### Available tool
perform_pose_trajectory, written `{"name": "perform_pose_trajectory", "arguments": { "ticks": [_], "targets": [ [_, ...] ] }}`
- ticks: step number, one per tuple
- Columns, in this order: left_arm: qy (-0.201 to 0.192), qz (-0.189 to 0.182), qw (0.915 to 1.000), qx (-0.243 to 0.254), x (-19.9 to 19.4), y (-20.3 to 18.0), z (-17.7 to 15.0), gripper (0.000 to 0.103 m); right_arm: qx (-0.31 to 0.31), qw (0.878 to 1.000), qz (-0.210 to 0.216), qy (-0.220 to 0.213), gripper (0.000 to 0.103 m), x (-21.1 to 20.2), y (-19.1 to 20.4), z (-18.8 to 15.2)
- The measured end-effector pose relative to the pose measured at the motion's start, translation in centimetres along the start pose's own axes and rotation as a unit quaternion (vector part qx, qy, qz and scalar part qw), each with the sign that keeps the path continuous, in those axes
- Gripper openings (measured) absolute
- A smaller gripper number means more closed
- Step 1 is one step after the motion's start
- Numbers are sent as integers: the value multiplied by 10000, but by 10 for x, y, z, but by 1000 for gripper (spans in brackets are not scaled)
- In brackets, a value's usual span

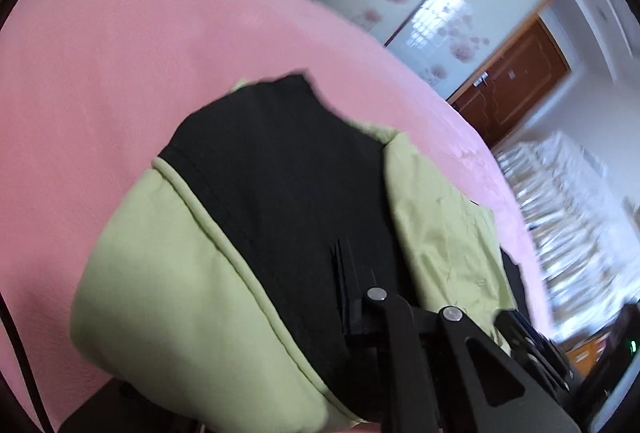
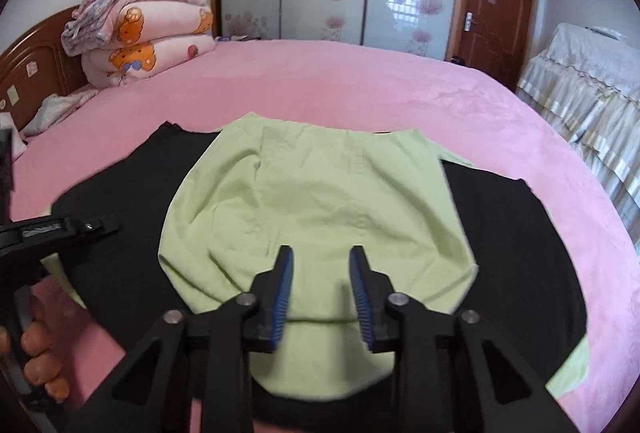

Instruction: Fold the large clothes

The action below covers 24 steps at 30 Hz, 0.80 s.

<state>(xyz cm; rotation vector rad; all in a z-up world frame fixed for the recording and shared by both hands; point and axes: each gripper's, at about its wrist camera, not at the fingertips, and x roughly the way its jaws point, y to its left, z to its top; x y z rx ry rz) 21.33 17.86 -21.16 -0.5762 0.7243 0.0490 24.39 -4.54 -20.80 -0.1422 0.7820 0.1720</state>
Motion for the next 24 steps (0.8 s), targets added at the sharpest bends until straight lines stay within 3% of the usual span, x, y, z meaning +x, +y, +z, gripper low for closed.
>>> {"name": "perform_pose_trajectory", "arguments": {
  "ticks": [3,8,11,15,19,24],
  "targets": [
    [-365,-44,9970,684,-19,-40,7,7,37,9975,323,629,12,32,3,-13],
    [-675,-373,9795,1861,-35,-117,3,7,482,9934,743,724,12,33,-15,-25],
    [-722,-638,9703,2220,-36,-160,-1,7,973,9839,1241,843,12,33,-37,-27],
    [-692,-889,9570,2672,-34,-214,-14,7,1759,9611,1923,919,12,14,-82,-33],
    [-402,-1130,9433,3095,-27,-266,-45,7,2328,9602,1426,599,12,-25,-142,-49],
    [188,-1471,9220,3575,1,-319,-108,7,2882,9555,532,328,12,-65,-221,-79]
  ]
}}
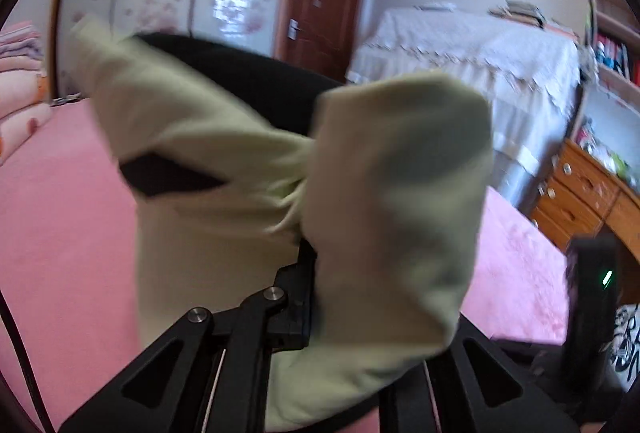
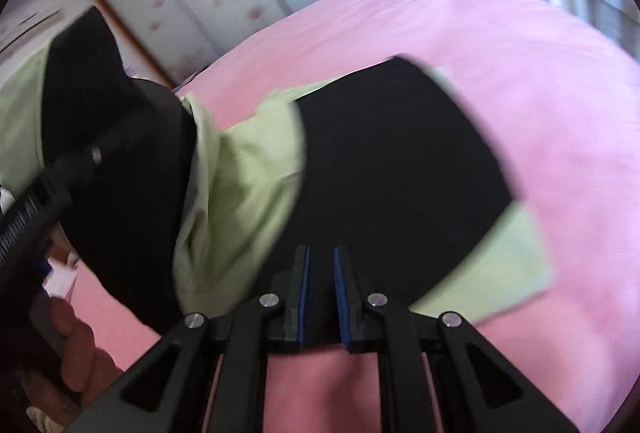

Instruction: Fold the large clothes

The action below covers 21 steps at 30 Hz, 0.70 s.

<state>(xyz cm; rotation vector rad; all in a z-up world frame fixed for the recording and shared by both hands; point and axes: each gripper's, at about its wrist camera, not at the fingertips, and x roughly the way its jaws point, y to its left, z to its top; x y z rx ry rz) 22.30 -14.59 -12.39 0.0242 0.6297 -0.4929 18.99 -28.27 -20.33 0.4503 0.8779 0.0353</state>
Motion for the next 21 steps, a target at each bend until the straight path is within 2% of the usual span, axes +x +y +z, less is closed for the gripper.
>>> {"name": "perform_pose_trajectory", "arguments": {
  "ticks": [2,4,6,7,8,9,10,11,12,13,15,16,18,21],
  "targets": [
    [310,-19,9991,282,27,-21,-14,8,213,9993,-310,-93,13,-11,-26,2],
    [923,22,9948,431,63,-32,-34,8,377,9978,-548,-66,13,-15,-47,3],
    [1296,-29,9907,405,81,-32,-46,9,531,9969,-584,-37,13,-17,-62,4],
    [1344,-30,9901,401,84,-32,-49,9,550,9966,-615,-22,13,-17,-65,4],
    [1348,-54,9900,408,82,-32,-49,10,564,9964,-632,-13,13,-17,-67,5],
    [1345,-76,9900,414,79,-32,-46,16,572,9965,-607,-18,13,-20,-69,5],
    [1401,-170,9893,385,76,-32,-42,31,571,9967,-576,-29,13,-21,-68,5],
    [1450,-278,9885,331,74,-31,-39,40,565,9968,-569,-27,13,-20,-67,7],
    [1492,-420,9876,247,67,-31,-35,61,585,9970,-496,-22,13,-21,-66,9],
    [1460,-442,9880,238,63,-30,-33,76,626,9972,-407,-12,13,-19,-65,12],
    [1242,-456,9906,351,40,-38,-26,80,729,9971,-219,12,18,-22,-65,19],
    [1192,-483,9909,403,32,-46,-33,80,767,9969,-167,-8,21,-26,-69,23],
    [1014,-447,9928,451,7,-49,-30,80,832,9965,-33,-68,34,-34,-68,25],
    [772,-223,9965,241,-16,-36,-23,80,936,9953,232,-109,43,-43,-64,25]
  ]
}}
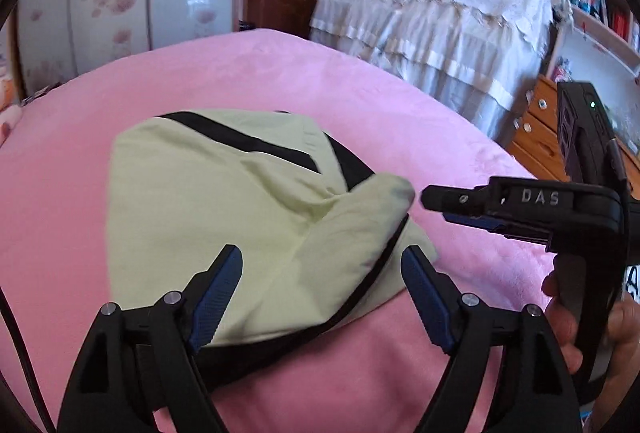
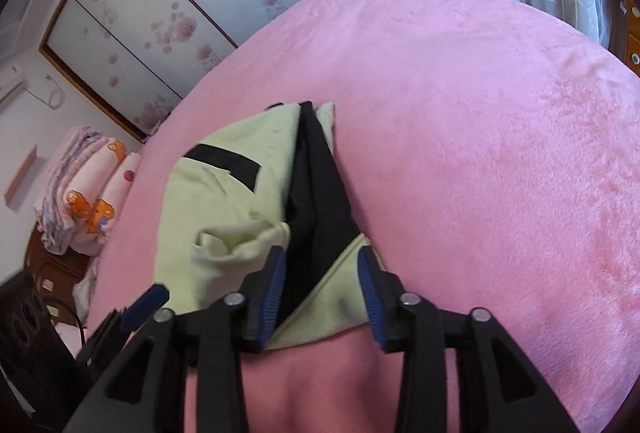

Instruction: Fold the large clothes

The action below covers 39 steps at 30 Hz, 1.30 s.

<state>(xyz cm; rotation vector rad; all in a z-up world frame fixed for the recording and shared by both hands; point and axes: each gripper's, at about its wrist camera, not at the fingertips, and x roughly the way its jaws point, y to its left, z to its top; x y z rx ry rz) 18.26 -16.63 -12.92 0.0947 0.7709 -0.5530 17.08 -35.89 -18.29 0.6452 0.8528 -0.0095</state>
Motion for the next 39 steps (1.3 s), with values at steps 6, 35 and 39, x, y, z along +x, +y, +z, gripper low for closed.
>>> {"name": "perform_pose_trajectory", "arguments": {
  "ticks": [6,35,39],
  "targets": [
    [51,874,9906,-1048,-21,82,-9,80,-420,9987,234,185,43,-1,32,9],
    [1101,477,9743,-1905,49,121,-64,82,-1431,9817,-514,1148,15,52,8,-29],
    [1174,431,9782,-1655,38,119,-53,82,-1237,9860,-374,1052,29,33,17,-16]
  ]
}}
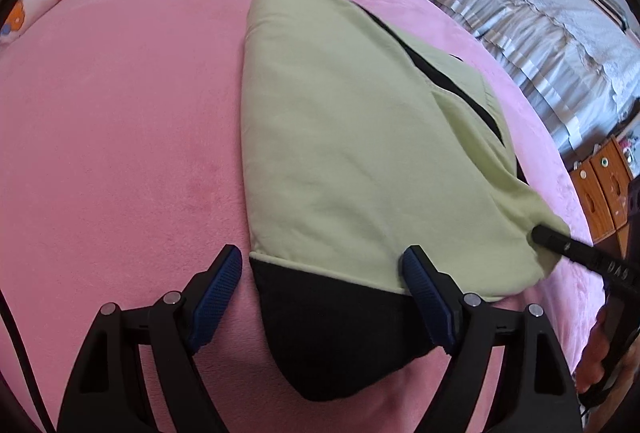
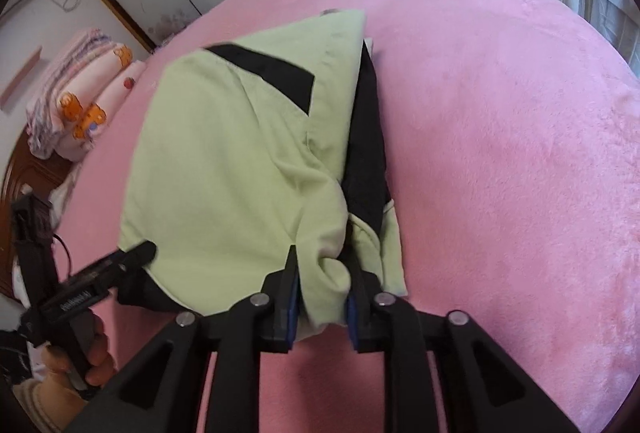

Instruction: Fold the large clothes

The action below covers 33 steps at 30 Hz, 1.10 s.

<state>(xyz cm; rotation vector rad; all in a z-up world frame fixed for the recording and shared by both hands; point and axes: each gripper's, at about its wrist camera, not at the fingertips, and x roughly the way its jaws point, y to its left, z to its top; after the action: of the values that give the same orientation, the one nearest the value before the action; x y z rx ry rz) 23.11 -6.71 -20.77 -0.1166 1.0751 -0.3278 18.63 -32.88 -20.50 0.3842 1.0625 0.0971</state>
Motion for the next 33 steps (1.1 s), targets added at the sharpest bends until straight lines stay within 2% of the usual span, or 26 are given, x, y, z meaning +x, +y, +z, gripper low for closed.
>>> {"name": "perform_pose_trajectory", "arguments": {
  "ticks": [1,3,5,9,12,14,16,17,18,22,24,28,31,33],
  "targets": [
    [-10,-72,9999,80,-6,-2,4,82,-28,9999,-46,-110,33,-9,2,6],
    [-147,-166,9996,158,-20,-5,16,82,-98,9992,-5,-391,54,-26,6,21],
    [-329,-114,9991,242,-29,-8,35,82,-116,9980,35,-618,66,-33,8,38],
    [-438,215,9984,298,-19,-2,73,82,-63,9971,-117,-752,66,-8,12,92],
    [-336,471,9981,198,2,9,100,82,159,9981,-176,-564,66,32,2,132],
    [-234,458,9987,57,13,18,112,81,261,9984,-209,-446,66,51,-5,144],
    [-221,421,9989,-13,20,20,119,81,274,9990,-220,-273,57,68,-12,152],
    [-228,394,9990,-6,21,20,121,80,169,9995,-239,-135,25,78,-9,155],
    [-240,386,9990,4,22,19,123,80,52,9994,-346,13,6,85,-7,158],
    [-233,380,9990,74,31,17,119,80,-289,9966,-669,-390,3,78,-9,169],
    [-198,379,9991,44,42,17,115,80,-162,9968,-679,-378,3,83,-18,171],
    [-175,187,9995,-166,51,25,107,82,-379,9942,-998,-126,3,107,-22,163],
    [-78,112,9993,-341,50,30,107,82,-273,9955,-902,-138,4,95,-23,160],
    [-73,213,9992,-325,44,28,108,82,-196,9956,-914,-113,6,82,-19,160]
  ]
}}
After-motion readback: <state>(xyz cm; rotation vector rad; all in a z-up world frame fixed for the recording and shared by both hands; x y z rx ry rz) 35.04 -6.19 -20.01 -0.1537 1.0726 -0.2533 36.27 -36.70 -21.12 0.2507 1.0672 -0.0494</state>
